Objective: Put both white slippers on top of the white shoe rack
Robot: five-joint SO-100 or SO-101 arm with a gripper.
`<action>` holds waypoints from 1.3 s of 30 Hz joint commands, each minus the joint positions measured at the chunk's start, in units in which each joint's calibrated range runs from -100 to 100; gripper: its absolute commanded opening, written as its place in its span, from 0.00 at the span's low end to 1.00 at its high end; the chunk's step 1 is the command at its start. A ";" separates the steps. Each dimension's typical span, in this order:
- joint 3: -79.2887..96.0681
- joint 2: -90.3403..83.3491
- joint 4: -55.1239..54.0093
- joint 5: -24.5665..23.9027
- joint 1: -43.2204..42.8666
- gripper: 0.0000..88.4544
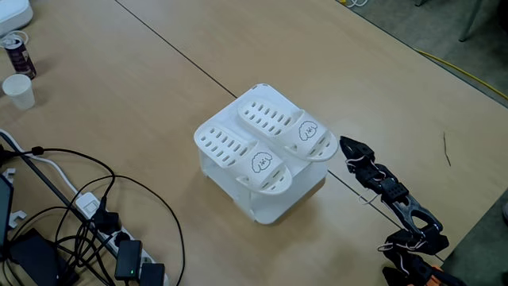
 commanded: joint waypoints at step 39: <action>-1.73 -0.93 -0.59 0.47 -6.53 0.01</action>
